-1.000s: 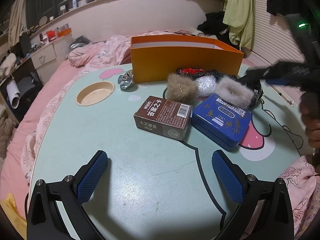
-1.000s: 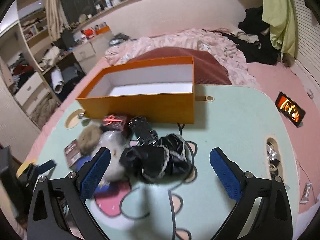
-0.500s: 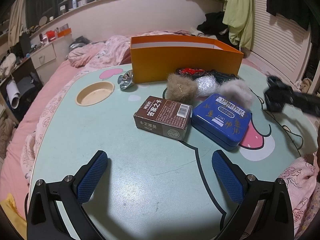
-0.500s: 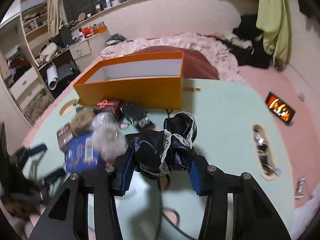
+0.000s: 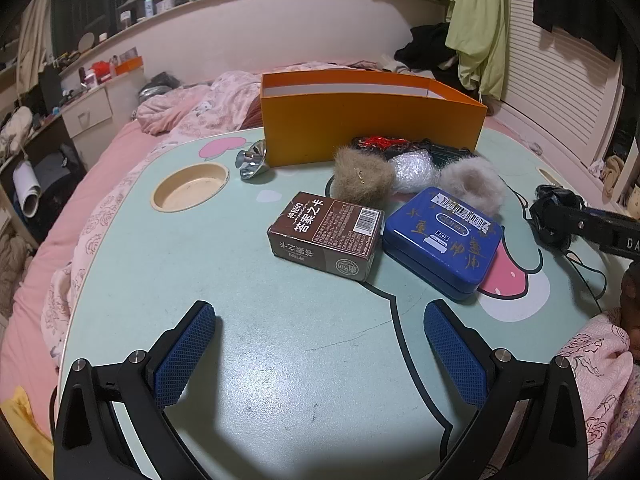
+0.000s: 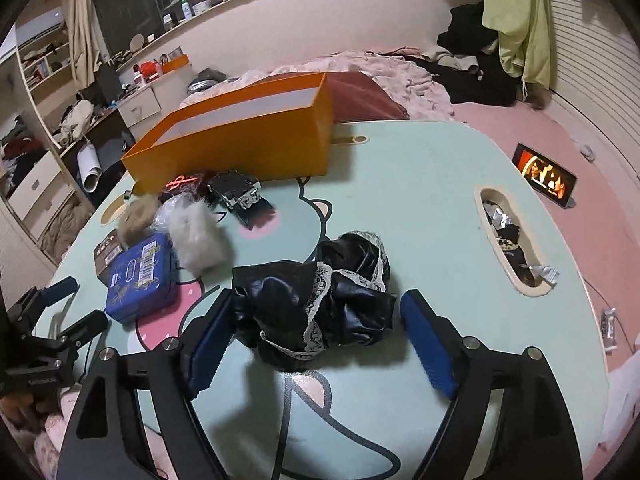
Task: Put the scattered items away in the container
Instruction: 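Grasp the black lace-trimmed cloth with the right gripper, then carry the black cloth into the orange box while left gripper drops the brown tea box in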
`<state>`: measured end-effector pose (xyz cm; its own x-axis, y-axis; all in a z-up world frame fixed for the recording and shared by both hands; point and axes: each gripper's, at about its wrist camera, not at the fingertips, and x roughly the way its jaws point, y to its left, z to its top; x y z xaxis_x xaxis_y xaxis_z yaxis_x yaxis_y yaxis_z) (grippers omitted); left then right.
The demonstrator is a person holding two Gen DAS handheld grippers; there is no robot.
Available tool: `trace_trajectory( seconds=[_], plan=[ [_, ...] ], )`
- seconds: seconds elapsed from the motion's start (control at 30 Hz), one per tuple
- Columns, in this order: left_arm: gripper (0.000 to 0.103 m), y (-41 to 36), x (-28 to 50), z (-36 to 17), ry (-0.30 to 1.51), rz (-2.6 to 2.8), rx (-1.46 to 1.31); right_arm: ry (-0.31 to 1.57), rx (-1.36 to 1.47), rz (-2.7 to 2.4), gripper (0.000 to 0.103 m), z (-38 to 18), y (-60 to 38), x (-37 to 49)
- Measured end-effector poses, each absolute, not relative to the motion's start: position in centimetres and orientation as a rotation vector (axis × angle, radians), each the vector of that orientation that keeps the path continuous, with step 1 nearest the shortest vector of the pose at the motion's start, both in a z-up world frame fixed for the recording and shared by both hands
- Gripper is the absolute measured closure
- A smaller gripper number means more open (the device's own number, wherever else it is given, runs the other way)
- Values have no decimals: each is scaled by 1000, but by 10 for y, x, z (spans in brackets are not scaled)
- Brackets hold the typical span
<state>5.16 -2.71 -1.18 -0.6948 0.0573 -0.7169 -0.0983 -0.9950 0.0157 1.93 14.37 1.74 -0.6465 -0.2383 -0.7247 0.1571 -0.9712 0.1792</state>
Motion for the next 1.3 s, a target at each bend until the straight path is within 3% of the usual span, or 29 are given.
trace_trajectory(
  seconds=[0.27, 0.3, 0.33, 0.43, 0.53, 0.63, 0.87, 0.93, 1.0, 1.03, 1.17, 1.3],
  plan=[
    [0, -27, 51, -12, 80, 2814, -1188, -63, 1180, -2662, 21, 20, 125, 11],
    [0, -27, 51, -11, 84, 2813, -1189, -36, 1195, -2647, 28, 15, 122, 10],
    [0, -27, 51, -10, 85, 2811, -1193, -5, 1176, -2645, 46, 14, 119, 12],
    [0, -29, 49, -8, 80, 2821, -1232, 101, 1130, -2651, 53, 16, 106, 23],
    [0, -34, 44, 1, 50, 2796, -1226, 188, 1089, -2682, 53, 20, 98, 32],
    [0, -39, 32, 10, 46, 2749, -1249, 152, 1098, -2670, 52, 23, 102, 30],
    [6, -30, 0, 13, 267, 2643, -1303, 109, 1107, -2654, 51, 23, 109, 24],
    [13, -25, -7, 7, 286, 2570, -1339, 107, 1107, -2653, 51, 22, 109, 24],
    [28, -24, -13, 2, 267, 2529, -1349, 106, 1107, -2653, 51, 22, 109, 25],
    [45, -26, -15, 2, 220, 2510, -1334, 106, 1107, -2653, 51, 21, 109, 26],
    [47, -41, -8, 13, 70, 2517, -1274, 105, 1096, -2656, 51, 20, 109, 27],
    [47, -52, 12, 32, 30, 2604, -1199, 92, 1043, -2669, 52, 26, 109, 31]
  ],
)
